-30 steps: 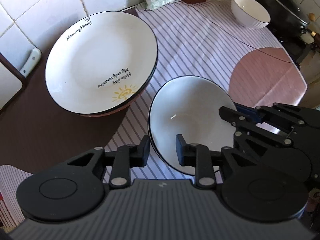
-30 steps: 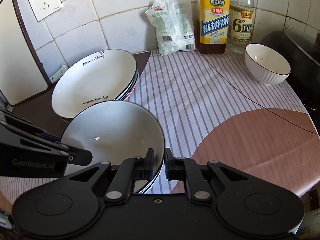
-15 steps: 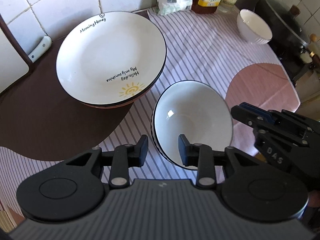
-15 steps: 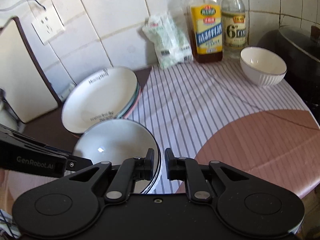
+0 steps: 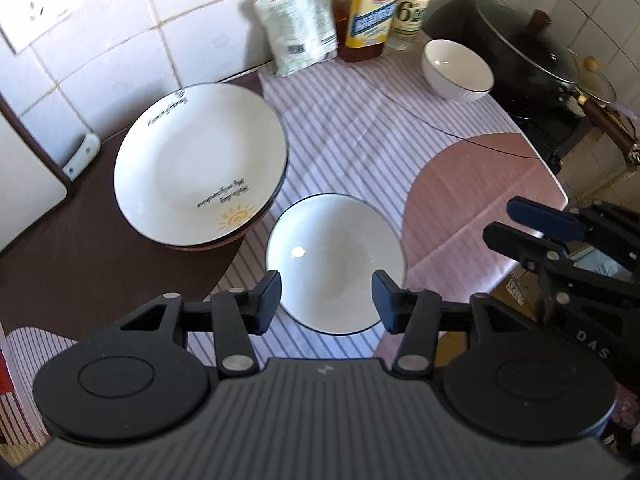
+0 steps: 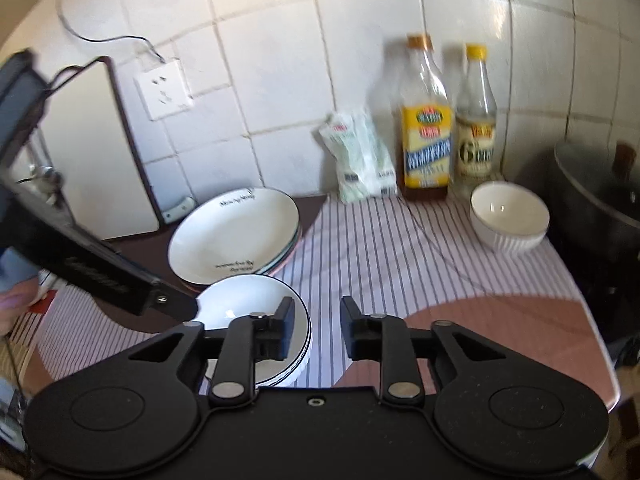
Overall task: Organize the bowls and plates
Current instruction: 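Pull both grippers back up from the nested bowls, then move both grippers to the white ribbed bowl beside the bottles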
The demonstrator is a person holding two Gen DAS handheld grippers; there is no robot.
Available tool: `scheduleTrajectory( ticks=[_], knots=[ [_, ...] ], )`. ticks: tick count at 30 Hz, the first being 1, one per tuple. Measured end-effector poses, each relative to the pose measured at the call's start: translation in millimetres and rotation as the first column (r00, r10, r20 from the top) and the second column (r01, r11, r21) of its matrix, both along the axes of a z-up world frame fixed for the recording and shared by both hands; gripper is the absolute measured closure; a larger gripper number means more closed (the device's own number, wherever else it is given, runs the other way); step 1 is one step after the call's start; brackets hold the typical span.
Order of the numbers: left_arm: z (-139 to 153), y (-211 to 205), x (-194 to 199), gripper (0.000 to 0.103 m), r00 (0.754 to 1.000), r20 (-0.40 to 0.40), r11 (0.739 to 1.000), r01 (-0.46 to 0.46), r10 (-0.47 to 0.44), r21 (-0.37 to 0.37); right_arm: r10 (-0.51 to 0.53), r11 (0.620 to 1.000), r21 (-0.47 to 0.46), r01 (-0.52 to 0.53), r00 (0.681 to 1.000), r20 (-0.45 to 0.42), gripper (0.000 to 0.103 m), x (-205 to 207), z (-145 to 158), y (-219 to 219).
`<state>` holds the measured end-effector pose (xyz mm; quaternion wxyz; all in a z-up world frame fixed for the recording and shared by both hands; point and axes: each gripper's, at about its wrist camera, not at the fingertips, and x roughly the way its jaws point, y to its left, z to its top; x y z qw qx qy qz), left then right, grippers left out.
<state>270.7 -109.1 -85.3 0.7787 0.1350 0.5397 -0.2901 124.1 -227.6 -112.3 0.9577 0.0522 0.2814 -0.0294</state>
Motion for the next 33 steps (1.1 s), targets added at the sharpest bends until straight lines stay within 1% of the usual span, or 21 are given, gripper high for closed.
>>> scheduleTrajectory(
  ticks=[2, 5, 7, 8, 9, 10, 14, 16, 19, 20, 21, 22, 24, 25, 27, 29, 30, 32, 33],
  knots=[
    [6.5, -6.8, -3.6, 0.048, 1.000, 0.011, 1.000, 0.020, -0.020, -0.001, 0.003, 0.999, -0.034, -0.002, 1.000, 0.009, 0.068, -8.2, 6.4, -3.8],
    [16.9, -18.2, -7.5, 0.041, 0.998, 0.033, 0.998, 0.059, -0.059, -0.003, -0.006, 0.999, -0.053, 0.007, 1.000, 0.014, 0.061, -18.4, 13.0, -15.7],
    [22.4, -27.7, -9.1, 0.035, 0.995, 0.057, 0.997, 0.075, -0.076, 0.005, -0.009, 0.998, -0.065, 0.011, 1.000, 0.025, 0.053, -25.1, 15.2, -24.3],
    [24.5, -33.1, -9.4, 0.034, 0.994, 0.068, 0.997, 0.081, -0.081, 0.011, -0.003, 0.997, -0.078, 0.005, 1.000, 0.030, 0.050, -28.0, 16.2, -27.8],
    [26.1, -38.3, -9.7, 0.033, 0.993, 0.076, 0.996, 0.085, -0.086, 0.016, 0.003, 0.996, -0.094, 0.000, 0.999, 0.034, 0.042, -31.0, 17.1, -30.2],
    [27.3, -42.9, -9.4, 0.031, 0.993, 0.079, 0.996, 0.087, -0.088, 0.019, 0.004, 0.994, -0.108, 0.000, 0.999, 0.040, 0.038, -33.0, 17.6, -32.8],
    [33.4, -63.0, -6.6, 0.026, 0.992, 0.076, 0.995, 0.101, -0.100, -0.005, 0.010, 0.990, -0.141, -0.001, 0.998, 0.059, 0.032, -36.9, 17.9, -43.3],
    [35.5, -74.6, -5.5, 0.022, 0.991, 0.078, 0.994, 0.111, -0.109, -0.018, 0.007, 0.989, -0.148, 0.003, 0.998, 0.068, 0.029, -38.0, 17.1, -49.5],
    [34.4, -93.4, -2.6, 0.015, 0.987, 0.099, 0.991, 0.131, -0.128, -0.017, -0.003, 0.990, -0.140, 0.015, 0.997, 0.081, 0.025, -34.5, 12.6, -63.8],
    [32.7, -100.1, -1.0, 0.014, 0.984, 0.113, 0.990, 0.138, -0.136, -0.013, -0.007, 0.991, -0.133, 0.018, 0.997, 0.082, 0.022, -32.1, 10.2, -68.3],
    [30.5, -106.8, 0.6, 0.013, 0.982, 0.125, 0.990, 0.140, -0.138, -0.005, -0.007, 0.992, -0.122, 0.018, 0.996, 0.090, 0.013, -30.0, 6.3, -74.9],
    [27.3, -113.1, 3.4, 0.012, 0.981, 0.135, 0.990, 0.141, -0.140, 0.001, -0.009, 0.993, -0.112, 0.020, 0.995, 0.102, 0.012, -28.2, 2.1, -80.6],
    [18.9, -126.0, 11.4, 0.012, 0.979, 0.142, 0.990, 0.144, -0.144, 0.009, -0.018, 0.995, -0.097, 0.028, 0.995, 0.103, 0.012, -21.0, -5.9, -91.9],
    [14.9, -131.4, 16.4, 0.012, 0.979, 0.140, 0.989, 0.148, -0.146, 0.000, -0.024, 0.996, -0.086, 0.033, 0.995, 0.100, 0.012, -16.8, -10.1, -97.7],
    [5.4, -141.0, 28.0, 0.012, 0.982, 0.136, 0.990, 0.135, -0.129, -0.039, -0.037, 0.997, -0.065, 0.044, 0.993, 0.113, 0.012, -8.2, -19.2, -109.0],
    [-5.2, -150.0, 41.2, 0.011, 0.988, 0.131, 0.994, 0.094, -0.085, -0.060, -0.035, 0.996, -0.071, 0.047, 0.987, 0.155, 0.012, -0.7, -29.8, -119.1],
    [-10.7, -154.8, 48.5, 0.011, 0.989, 0.127, 0.994, 0.080, -0.070, -0.076, -0.039, 0.996, -0.076, 0.052, 0.986, 0.162, 0.012, 5.4, -35.5, -123.8],
    [-21.9, -164.7, 60.6, 0.011, 0.992, 0.106, 0.992, 0.074, -0.064, -0.101, -0.035, 0.995, -0.090, 0.051, 0.985, 0.170, 0.012, 17.5, -45.2, -131.1],
    [-29.5, -170.5, 68.5, 0.011, 0.994, 0.081, 0.990, 0.078, -0.068, -0.117, -0.035, 0.994, -0.098, 0.052, 0.984, 0.173, 0.012, 24.0, -50.8, -135.9]
  ],
)
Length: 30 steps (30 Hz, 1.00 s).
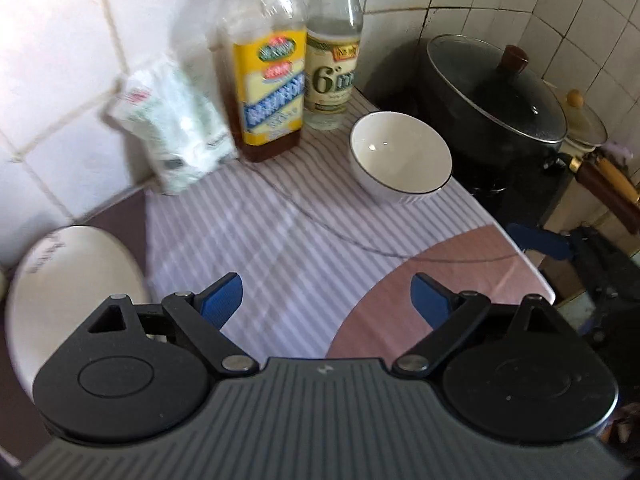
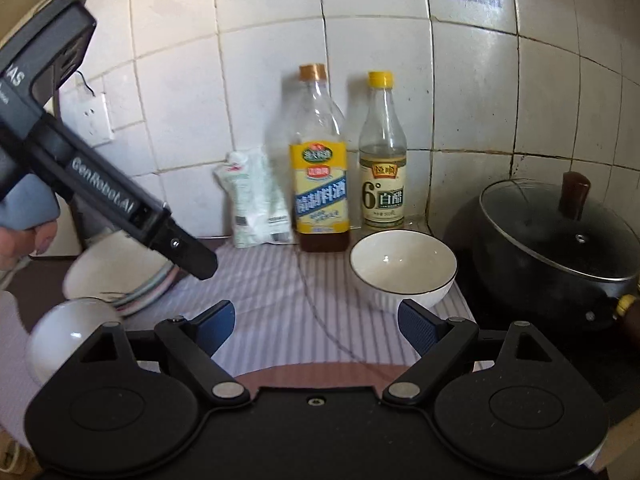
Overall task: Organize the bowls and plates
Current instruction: 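Move both grippers to the white ribbed bowl beside the bottles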
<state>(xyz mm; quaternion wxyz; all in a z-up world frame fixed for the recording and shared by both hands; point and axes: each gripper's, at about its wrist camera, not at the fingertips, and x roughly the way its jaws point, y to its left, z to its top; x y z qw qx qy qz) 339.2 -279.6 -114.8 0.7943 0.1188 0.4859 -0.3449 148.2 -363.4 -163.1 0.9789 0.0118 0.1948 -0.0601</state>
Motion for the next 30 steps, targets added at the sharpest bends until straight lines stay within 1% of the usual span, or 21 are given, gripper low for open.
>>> scheduleTrajectory(
  ticks=[2, 4, 6, 8, 10, 11, 12, 14, 17, 18, 20, 22, 25, 27, 30],
  knots=[
    [-11.0, -8.9, 13.0, 0.011, 0.999, -0.029, 1.000, -0.016, 0.015, -0.011, -0.025, 1.000, -0.004, 0.025, 1.000, -0.009, 0.012, 13.7, -9.1, -9.5],
    [-17.3, -15.3, 23.8, 0.011, 0.998, -0.037, 0.998, -0.051, 0.050, -0.035, -0.035, 0.999, 0.010, 0.035, 0.999, -0.024, 0.011, 26.3, -16.2, -18.9],
    [-21.5, -21.8, 31.0, 0.011, 0.998, -0.045, 0.997, -0.056, 0.053, -0.052, -0.045, 0.999, 0.026, 0.046, 0.998, -0.046, 0.011, 39.1, -23.2, -28.2],
    [-21.9, -28.3, 36.0, 0.011, 0.999, -0.021, 0.996, -0.046, 0.044, -0.074, -0.054, 0.998, 0.042, 0.057, 0.996, -0.075, 0.011, 50.4, -30.3, -35.7],
    [-19.9, -34.9, 37.3, 0.011, 0.998, 0.041, 0.995, -0.054, 0.057, -0.083, -0.013, 0.997, 0.080, 0.022, 0.993, -0.115, 0.011, 60.9, -35.5, -42.1],
    [-18.7, -38.0, 37.9, 0.011, 0.995, 0.070, 0.993, -0.065, 0.071, -0.096, -0.017, 0.995, 0.091, 0.028, 0.993, -0.120, 0.011, 65.2, -36.5, -44.3],
    [-18.0, -41.0, 39.1, 0.011, 0.993, 0.088, 0.992, -0.068, 0.078, -0.106, -0.028, 0.995, 0.097, 0.038, 0.994, -0.108, 0.011, 66.9, -36.6, -45.4],
    [-19.4, -51.5, 42.6, 0.011, 0.992, 0.101, 0.991, -0.062, 0.074, -0.116, -0.031, 0.994, 0.101, 0.040, 0.995, -0.091, 0.010, 72.0, -37.0, -47.9],
    [-24.4, -67.4, 48.2, 0.011, 0.993, 0.102, 0.991, -0.047, 0.060, -0.127, -0.046, 0.996, 0.067, 0.054, 0.992, -0.114, 0.008, 83.5, -41.3, -48.1],
    [-27.3, -73.2, 49.4, 0.011, 0.993, 0.106, 0.991, -0.039, 0.053, -0.125, -0.054, 0.996, 0.059, 0.062, 0.990, -0.129, 0.005, 87.9, -43.3, -48.7],
    [-36.7, -86.6, 48.6, 0.012, 0.991, 0.132, 0.995, -0.019, 0.031, -0.097, -0.069, 0.993, 0.084, 0.083, 0.986, -0.153, 0.004, 95.0, -49.0, -53.6],
    [-48.6, -96.7, 50.3, 0.013, 0.992, 0.118, 0.997, -0.028, 0.036, -0.065, -0.098, 0.990, 0.082, 0.111, 0.983, -0.153, 0.005, 98.7, -54.5, -56.3],
    [-62.8, -107.5, 59.4, 0.014, 0.995, 0.085, 0.997, -0.041, 0.047, -0.069, -0.127, 0.991, 0.033, 0.133, 0.980, -0.154, 0.005, 104.3, -58.5, -54.1],
    [-70.2, -112.4, 66.0, 0.016, 0.995, 0.076, 0.997, -0.063, 0.067, -0.055, -0.135, 0.990, 0.029, 0.141, 0.979, -0.154, 0.005, 107.2, -61.7, -56.0],
    [-79.3, -116.8, 74.9, 0.020, 0.996, 0.030, 0.995, -0.077, 0.079, -0.057, -0.149, 0.988, 0.025, 0.154, 0.976, -0.158, 0.005, 111.6, -64.7, -59.6]
  ],
)
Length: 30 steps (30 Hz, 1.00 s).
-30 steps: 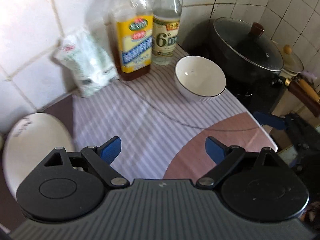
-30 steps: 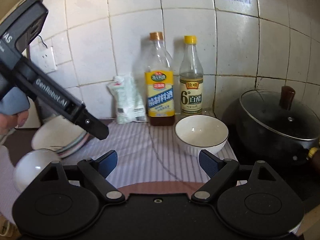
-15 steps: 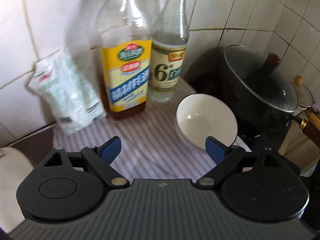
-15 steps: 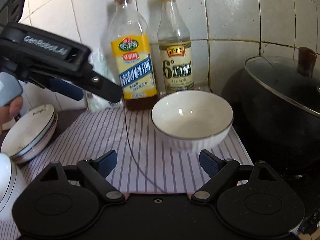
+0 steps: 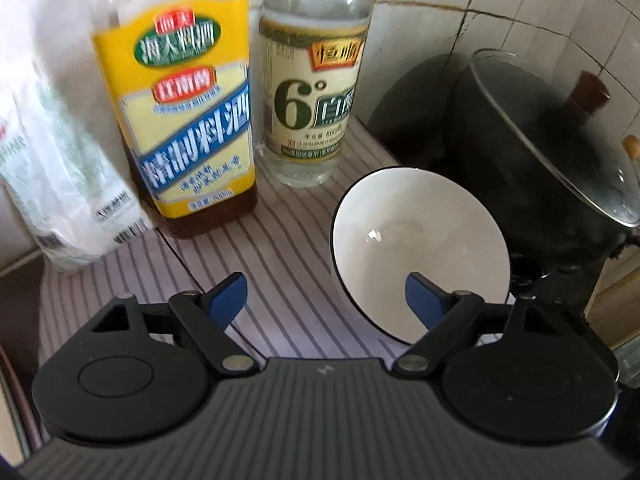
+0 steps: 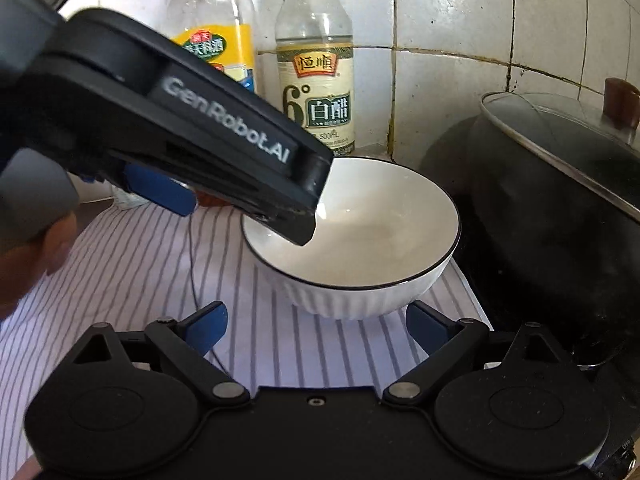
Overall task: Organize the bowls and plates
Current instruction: 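Move both grippers to the white ribbed bowl beside the bottles, then close both grippers on the rim of the white ribbed bowl, then carry the bowl over the nested bowls and lower it inside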
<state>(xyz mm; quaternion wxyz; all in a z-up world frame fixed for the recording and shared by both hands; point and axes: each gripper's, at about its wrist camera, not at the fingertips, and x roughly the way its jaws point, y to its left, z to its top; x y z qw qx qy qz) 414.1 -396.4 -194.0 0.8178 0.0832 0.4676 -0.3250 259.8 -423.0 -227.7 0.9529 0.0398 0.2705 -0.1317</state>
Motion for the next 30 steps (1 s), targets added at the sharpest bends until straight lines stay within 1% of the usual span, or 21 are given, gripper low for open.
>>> scheduleTrajectory(
  ticks=[3, 4, 5, 6, 7, 8, 10, 12, 14, 15, 16, 18, 21, 23, 25, 30],
  knots=[
    [-10.9, -2.9, 11.2, 0.021, 0.998, -0.058, 0.998, 0.020, -0.024, -0.064, -0.010, 1.000, 0.007, 0.010, 0.999, 0.030, 0.005, 0.9, -2.9, -3.8],
    [-15.1, -3.0, 15.1, 0.021, 0.997, -0.077, 0.998, -0.006, 0.002, -0.060, -0.013, 1.000, 0.024, 0.012, 0.999, 0.036, 0.005, 1.4, -3.7, -4.9],
    [-19.2, -2.7, 18.9, 0.023, 0.995, -0.097, 0.998, -0.038, 0.032, -0.056, -0.009, 0.999, 0.034, 0.008, 0.999, 0.033, 0.005, 2.4, -4.6, -5.0],
    [-22.2, -2.5, 22.1, 0.031, 0.992, -0.116, 0.997, -0.055, 0.047, -0.061, -0.012, 0.999, 0.033, 0.011, 0.999, 0.032, 0.005, 3.8, -3.8, -4.9],
    [-24.8, -2.2, 24.5, 0.037, 0.990, -0.131, 0.996, -0.066, 0.058, -0.060, -0.019, 0.999, 0.029, 0.018, 0.999, 0.033, 0.005, 6.3, -5.1, -5.3],
    [-24.7, -1.8, 24.7, 0.038, 0.990, -0.124, 0.995, -0.074, 0.066, -0.062, -0.023, 0.999, 0.031, 0.022, 0.999, 0.034, 0.005, 7.6, -5.0, -6.4],
    [-24.4, -3.2, 25.0, 0.059, 0.992, -0.120, 0.997, -0.053, 0.045, -0.062, -0.026, 0.999, 0.044, 0.024, 0.999, 0.037, 0.005, 9.9, -4.4, -10.1],
    [-25.5, -3.3, 25.9, 0.073, 0.991, -0.130, 0.998, -0.040, 0.032, -0.058, -0.036, 0.999, 0.040, 0.034, 0.999, 0.035, 0.005, 13.0, -2.7, -13.7],
    [-26.3, -2.9, 25.0, 0.083, 0.990, -0.142, 0.996, -0.028, 0.016, -0.079, -0.039, 0.998, 0.041, 0.038, 0.999, 0.031, 0.005, 16.2, 0.4, -17.1],
    [-26.0, -2.6, 25.2, 0.090, 0.989, -0.150, 0.995, -0.023, 0.008, -0.092, -0.045, 0.998, 0.047, 0.044, 0.999, 0.027, 0.005, 17.6, 2.5, -18.4],
    [-25.8, -3.5, 23.7, 0.091, 0.989, -0.151, 0.995, -0.018, 0.003, -0.094, -0.048, 0.998, 0.052, 0.046, 0.999, 0.021, 0.005, 18.7, 4.0, -18.2],
    [-23.8, -5.3, 19.9, 0.091, 0.991, -0.131, 0.997, -0.012, 0.002, -0.073, -0.048, 0.998, 0.044, 0.047, 0.999, 0.018, 0.005, 18.9, 3.2, -15.5],
    [-19.1, -3.1, 14.3, 0.091, 0.992, -0.128, 0.998, 0.002, -0.010, -0.064, -0.057, 0.996, 0.064, 0.055, 0.998, 0.027, 0.006, 16.6, 2.2, -15.6],
    [-16.4, 0.6, 14.6, 0.091, 0.989, -0.144, 0.997, 0.006, -0.017, -0.077, -0.057, 0.997, 0.059, 0.055, 0.998, 0.035, 0.006, 13.2, 3.9, -11.6],
    [-11.4, 5.6, 14.1, 0.091, 0.987, -0.158, 0.997, 0.006, -0.018, -0.074, -0.048, 0.998, 0.044, 0.046, 0.998, 0.040, 0.006, 12.6, 7.6, -9.4],
    [9.0, 19.5, 5.6, 0.091, 0.990, -0.141, 0.996, 0.013, -0.024, -0.084, -0.037, 0.999, 0.028, 0.035, 0.996, 0.076, 0.006, 0.9, 20.4, 7.0]
  ],
)
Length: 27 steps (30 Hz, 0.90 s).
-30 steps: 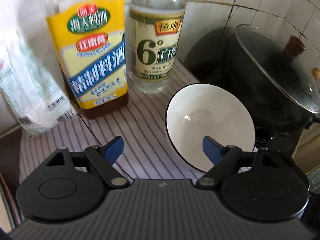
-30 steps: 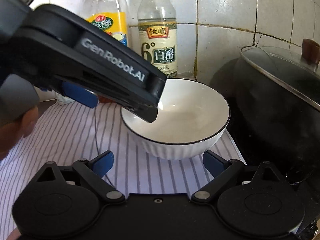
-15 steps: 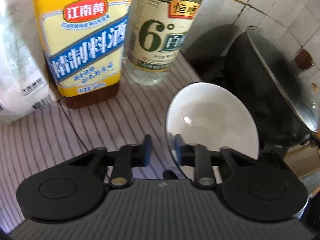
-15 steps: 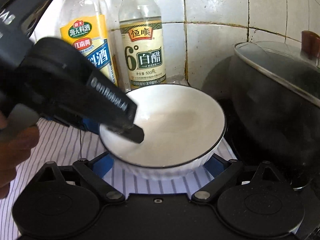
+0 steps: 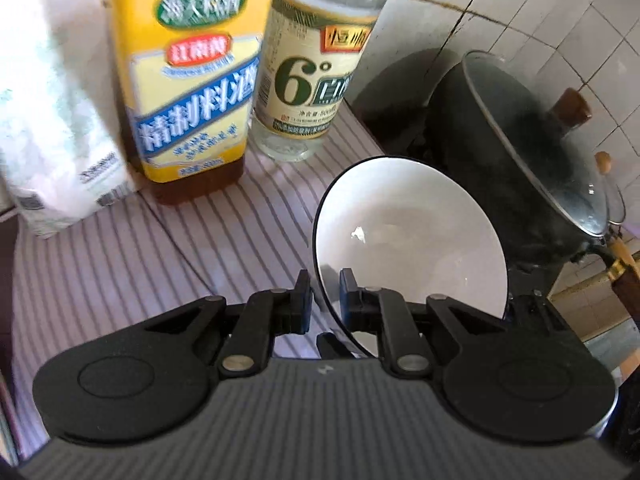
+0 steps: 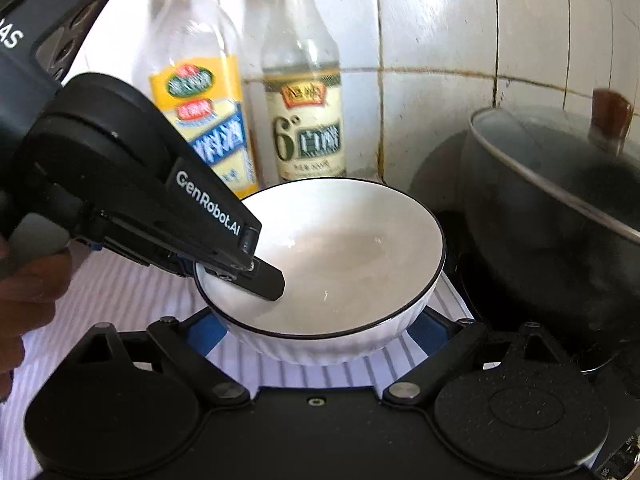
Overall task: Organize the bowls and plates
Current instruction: 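Carry the bowl over the nested bowls and lower it inside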
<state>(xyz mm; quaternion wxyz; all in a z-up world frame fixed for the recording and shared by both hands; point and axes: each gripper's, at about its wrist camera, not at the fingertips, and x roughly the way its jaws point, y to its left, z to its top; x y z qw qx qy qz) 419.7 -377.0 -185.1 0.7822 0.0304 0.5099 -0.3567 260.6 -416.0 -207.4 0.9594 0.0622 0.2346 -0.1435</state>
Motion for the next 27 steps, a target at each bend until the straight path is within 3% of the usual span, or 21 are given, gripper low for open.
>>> scheduleTrajectory(
  ticks=[14, 27],
  knots=[
    [68.2, 60.3, -42.1, 0.091, 1.000, 0.019, 1.000, -0.011, 0.011, 0.026, 0.035, 0.999, -0.022, -0.033, 0.993, 0.113, 0.005, -55.2, 39.7, 59.4],
    [116.2, 132.7, -90.5, 0.090, 0.999, 0.051, 0.999, 0.004, -0.006, 0.039, 0.079, 0.996, -0.042, -0.074, 0.987, 0.137, 0.005, -107.5, 73.3, 131.2]
  ],
)
